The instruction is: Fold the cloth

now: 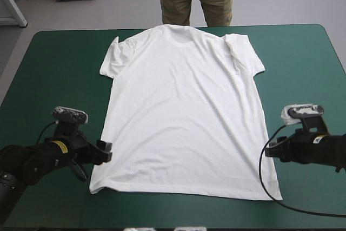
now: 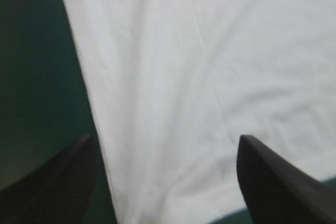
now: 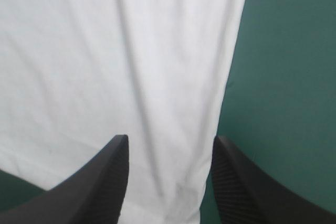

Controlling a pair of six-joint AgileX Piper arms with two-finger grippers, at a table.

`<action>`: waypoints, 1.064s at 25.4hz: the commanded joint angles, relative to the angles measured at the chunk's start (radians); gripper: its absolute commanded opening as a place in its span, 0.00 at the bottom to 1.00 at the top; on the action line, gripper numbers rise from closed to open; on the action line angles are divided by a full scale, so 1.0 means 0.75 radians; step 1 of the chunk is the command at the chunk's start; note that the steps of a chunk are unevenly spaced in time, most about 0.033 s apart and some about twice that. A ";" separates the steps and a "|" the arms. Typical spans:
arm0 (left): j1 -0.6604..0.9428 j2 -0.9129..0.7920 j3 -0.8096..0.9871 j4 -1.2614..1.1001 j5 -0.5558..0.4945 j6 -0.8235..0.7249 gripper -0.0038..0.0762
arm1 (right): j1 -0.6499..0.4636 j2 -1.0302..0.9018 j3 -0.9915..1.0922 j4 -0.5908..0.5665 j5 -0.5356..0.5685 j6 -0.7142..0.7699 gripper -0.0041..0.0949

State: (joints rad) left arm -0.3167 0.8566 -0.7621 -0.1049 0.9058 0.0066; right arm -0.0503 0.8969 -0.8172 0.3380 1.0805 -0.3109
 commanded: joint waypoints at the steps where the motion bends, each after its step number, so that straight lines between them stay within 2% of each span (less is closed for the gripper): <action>1: 0.000 0.051 -0.160 0.171 -0.135 -0.128 0.73 | -0.003 0.000 -0.207 0.036 -0.051 0.001 0.52; 4: 0.003 0.289 -0.343 0.339 -0.214 -0.264 0.73 | -0.003 0.050 -0.348 0.170 -0.181 -0.035 0.52; 6: 0.052 0.482 -0.465 0.289 -0.256 -0.259 0.73 | -0.003 0.100 -0.380 0.213 -0.197 -0.076 0.52; 7: 0.105 0.601 -0.556 0.224 -0.259 -0.243 0.73 | -0.003 0.132 -0.383 0.222 -0.199 -0.097 0.52; 10: 0.195 0.769 -0.695 0.091 -0.239 -0.165 0.72 | -0.003 0.183 -0.383 0.222 -0.187 -0.120 0.52; 12: 0.279 0.925 -0.811 -0.116 -0.216 -0.009 0.69 | -0.003 0.222 -0.383 0.225 -0.187 -0.137 0.52; 20: 0.313 1.218 -0.966 -0.160 -0.183 0.054 0.68 | -0.003 0.266 -0.383 0.227 -0.214 -0.150 0.52; 27: 0.313 1.358 -0.990 -0.161 -0.222 0.073 0.68 | -0.003 0.266 -0.383 0.227 -0.225 -0.150 0.52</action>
State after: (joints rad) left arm -0.0824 1.8986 -1.4694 -0.2018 0.7798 0.0542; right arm -0.0503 1.1124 -1.0695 0.4777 0.9554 -0.4115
